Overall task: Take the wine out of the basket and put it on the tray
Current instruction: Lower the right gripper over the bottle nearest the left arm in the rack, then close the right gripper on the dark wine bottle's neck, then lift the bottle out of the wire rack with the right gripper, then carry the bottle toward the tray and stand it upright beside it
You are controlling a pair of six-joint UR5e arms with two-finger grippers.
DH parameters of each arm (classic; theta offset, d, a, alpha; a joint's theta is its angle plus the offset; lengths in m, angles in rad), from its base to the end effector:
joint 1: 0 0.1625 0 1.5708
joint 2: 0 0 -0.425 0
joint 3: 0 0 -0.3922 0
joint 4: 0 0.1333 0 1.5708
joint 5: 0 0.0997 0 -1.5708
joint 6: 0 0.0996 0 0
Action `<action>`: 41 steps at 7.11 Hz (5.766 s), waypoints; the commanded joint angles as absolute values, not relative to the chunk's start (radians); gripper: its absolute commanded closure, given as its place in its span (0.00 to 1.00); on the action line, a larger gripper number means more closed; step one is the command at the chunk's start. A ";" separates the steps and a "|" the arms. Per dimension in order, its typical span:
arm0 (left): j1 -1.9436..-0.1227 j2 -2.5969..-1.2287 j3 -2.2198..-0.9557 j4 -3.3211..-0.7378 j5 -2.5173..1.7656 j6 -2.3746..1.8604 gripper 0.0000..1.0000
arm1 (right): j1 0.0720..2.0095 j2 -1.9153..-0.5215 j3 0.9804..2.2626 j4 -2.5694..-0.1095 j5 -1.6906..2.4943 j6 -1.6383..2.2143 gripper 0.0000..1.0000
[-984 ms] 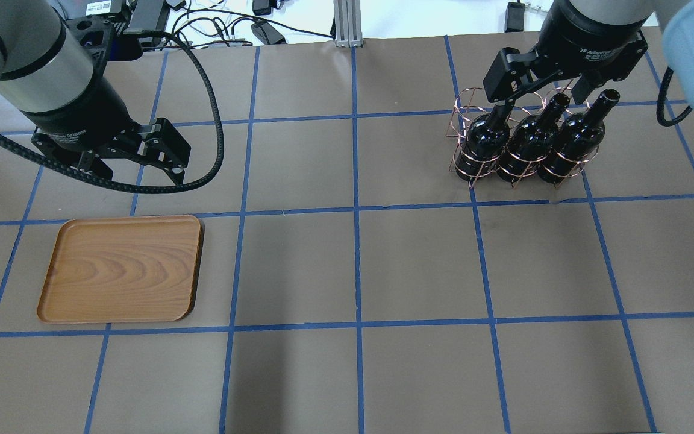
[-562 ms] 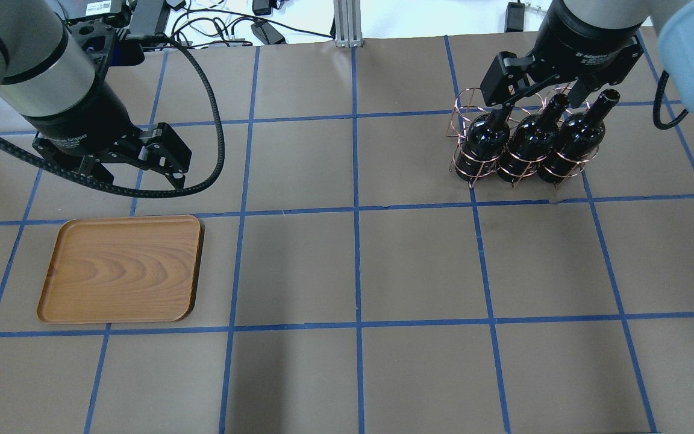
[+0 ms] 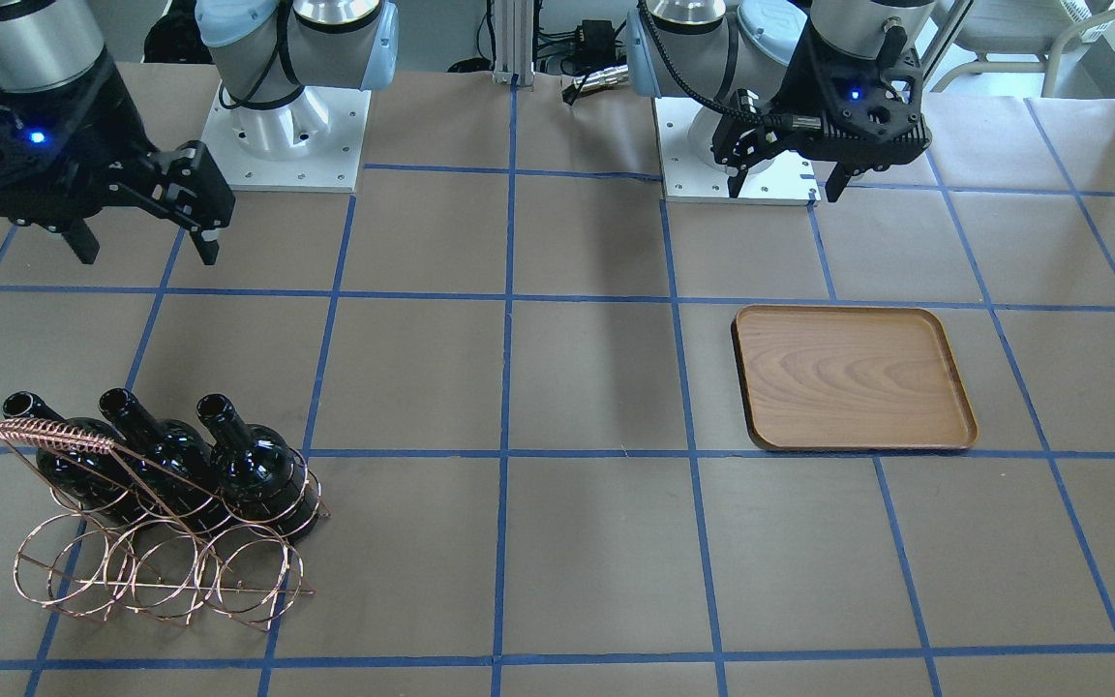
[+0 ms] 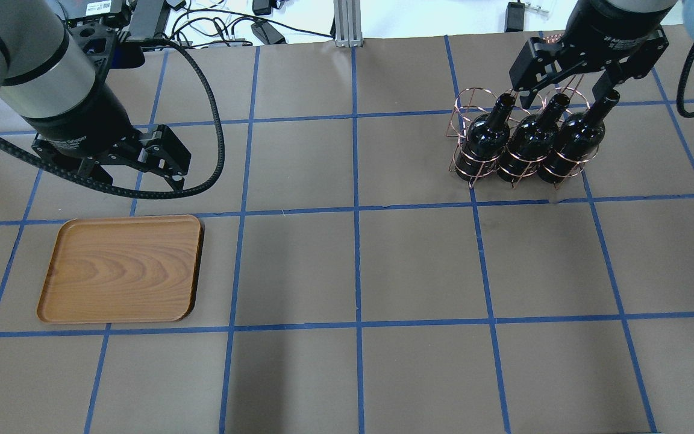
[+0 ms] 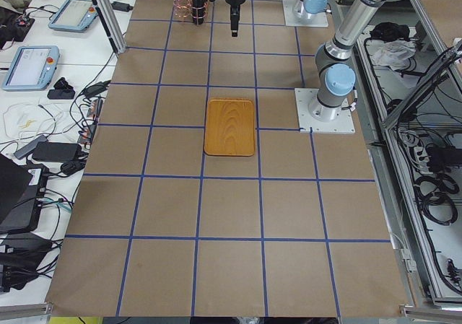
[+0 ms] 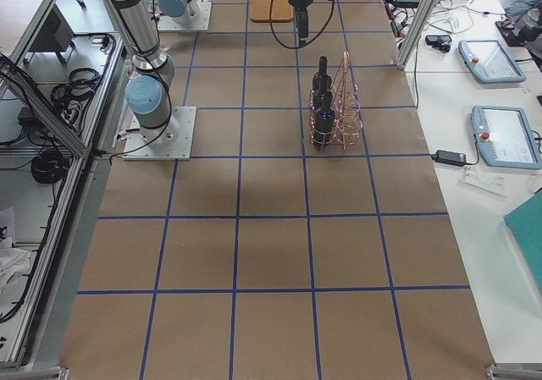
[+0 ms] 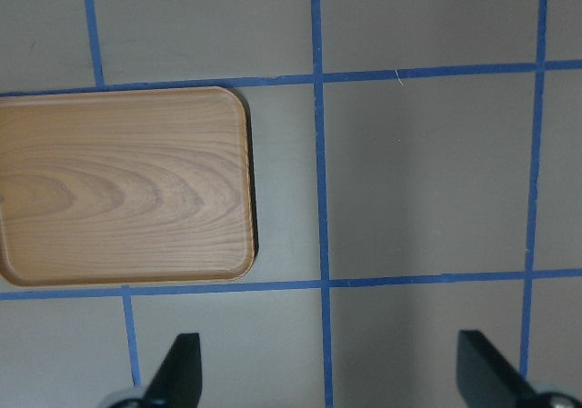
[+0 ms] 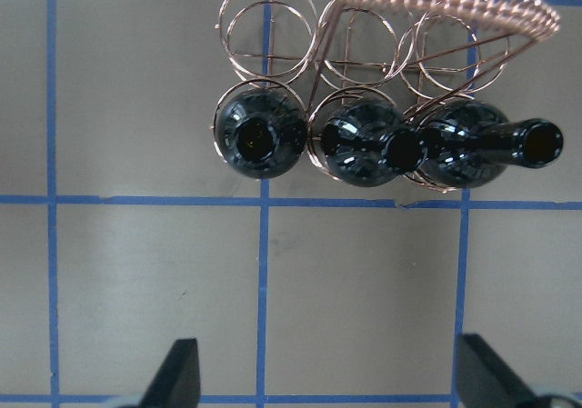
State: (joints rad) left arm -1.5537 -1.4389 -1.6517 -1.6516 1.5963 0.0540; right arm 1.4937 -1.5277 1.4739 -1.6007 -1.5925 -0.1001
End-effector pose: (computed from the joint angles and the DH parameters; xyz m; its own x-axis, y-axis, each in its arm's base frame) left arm -0.1233 -0.4347 0.5013 -0.9990 0.0376 -0.0238 0.0369 0.9988 0.0311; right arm 0.0909 -0.5262 0.5173 -0.9993 -0.0209 0.0299 -0.0232 0.9964 -0.0810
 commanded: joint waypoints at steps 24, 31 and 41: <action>-1.410 -1.433 -1.651 -1.638 1.600 0.212 0.00 | 1.798 -1.513 1.496 -1.444 -1.588 0.303 0.94; -1.264 -1.433 -1.651 -1.647 1.595 0.368 0.00 | 2.177 -1.174 1.273 -1.664 -1.468 0.956 0.95; -1.294 -1.445 -1.660 -1.646 1.588 0.351 0.00 | 1.990 -1.288 1.285 -1.763 -1.410 0.742 0.00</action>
